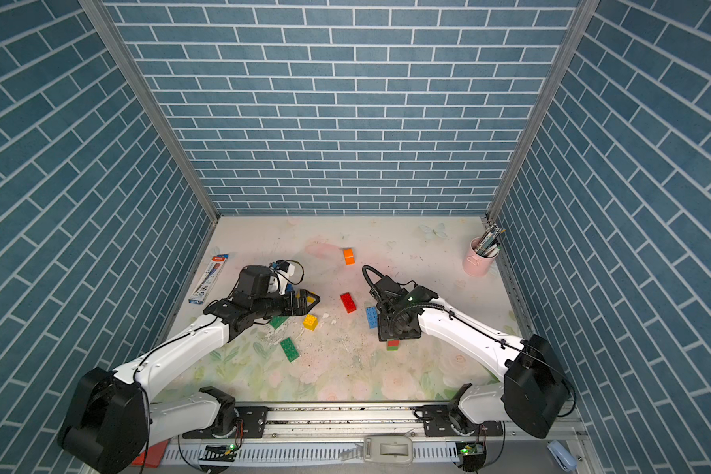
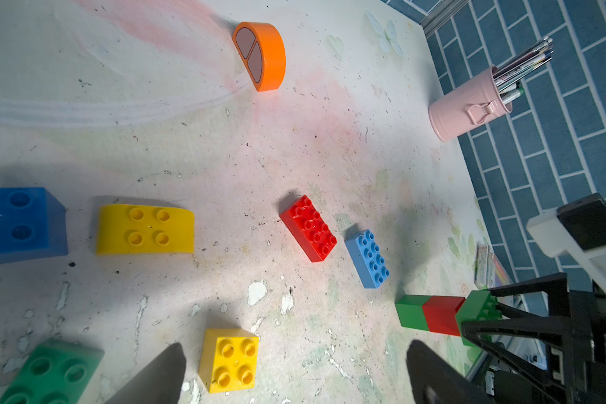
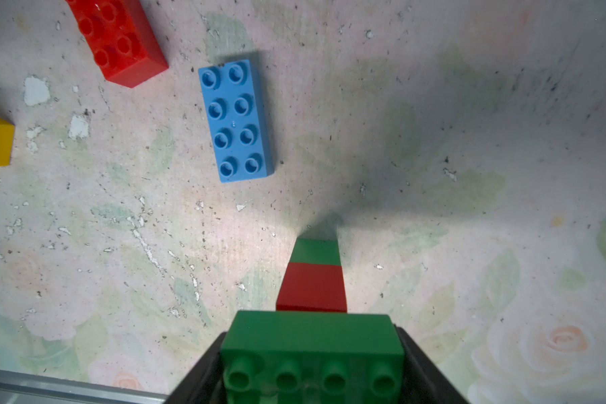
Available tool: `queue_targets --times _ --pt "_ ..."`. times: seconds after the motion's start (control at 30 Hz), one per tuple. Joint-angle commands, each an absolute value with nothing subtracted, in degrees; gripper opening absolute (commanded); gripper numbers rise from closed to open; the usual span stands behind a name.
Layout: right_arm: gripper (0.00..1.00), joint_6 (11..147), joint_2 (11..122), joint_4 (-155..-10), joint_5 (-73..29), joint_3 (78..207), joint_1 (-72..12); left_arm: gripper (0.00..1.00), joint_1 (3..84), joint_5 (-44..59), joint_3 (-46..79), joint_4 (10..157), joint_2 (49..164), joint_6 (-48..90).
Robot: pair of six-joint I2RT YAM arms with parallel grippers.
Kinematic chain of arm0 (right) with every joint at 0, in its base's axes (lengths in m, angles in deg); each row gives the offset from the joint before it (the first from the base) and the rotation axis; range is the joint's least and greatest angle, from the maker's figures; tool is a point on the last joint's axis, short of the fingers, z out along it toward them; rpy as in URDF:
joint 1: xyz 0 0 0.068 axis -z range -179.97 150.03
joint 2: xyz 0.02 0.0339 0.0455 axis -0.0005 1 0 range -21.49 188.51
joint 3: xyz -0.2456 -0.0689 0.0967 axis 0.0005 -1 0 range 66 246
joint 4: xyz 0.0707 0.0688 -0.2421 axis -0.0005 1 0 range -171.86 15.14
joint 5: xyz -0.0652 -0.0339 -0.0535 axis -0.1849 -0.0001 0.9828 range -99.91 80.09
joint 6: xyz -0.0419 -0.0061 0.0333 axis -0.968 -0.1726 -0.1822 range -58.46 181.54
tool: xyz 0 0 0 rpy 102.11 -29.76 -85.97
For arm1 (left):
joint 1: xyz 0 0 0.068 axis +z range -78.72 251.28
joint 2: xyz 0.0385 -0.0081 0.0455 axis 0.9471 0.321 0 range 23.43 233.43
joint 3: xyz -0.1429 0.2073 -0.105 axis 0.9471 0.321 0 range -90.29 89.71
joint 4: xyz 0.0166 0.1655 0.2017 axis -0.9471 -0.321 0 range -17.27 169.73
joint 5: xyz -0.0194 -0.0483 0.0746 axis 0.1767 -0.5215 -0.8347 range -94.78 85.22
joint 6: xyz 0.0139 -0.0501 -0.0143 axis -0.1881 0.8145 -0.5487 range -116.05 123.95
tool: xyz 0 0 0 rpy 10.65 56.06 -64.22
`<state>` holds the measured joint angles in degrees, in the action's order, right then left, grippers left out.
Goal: Assemble an ice cream with lego
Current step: Assemble the lego brick with the lego brick.
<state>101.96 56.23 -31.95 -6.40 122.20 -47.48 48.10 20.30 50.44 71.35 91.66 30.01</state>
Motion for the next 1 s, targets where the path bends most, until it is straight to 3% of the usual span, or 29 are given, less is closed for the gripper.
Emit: queue_targets --times 0.0,0.33,0.67,0.97 --pt "0.35 100.2 60.0 -27.7 -6.0 121.7 -47.9 1.00 48.0 19.9 50.1 70.2 90.7 28.8" --pt "0.33 98.1 60.5 -30.6 -7.1 117.9 -48.0 0.99 48.0 19.6 50.3 70.1 90.2 28.8" --pt "0.33 105.2 64.2 -21.6 -5.8 123.4 -47.8 1.00 48.0 19.7 50.0 69.4 90.2 28.4" --pt "0.35 109.9 62.9 -22.2 -4.0 122.9 -47.8 1.00 47.9 19.3 49.9 69.4 89.9 28.5"
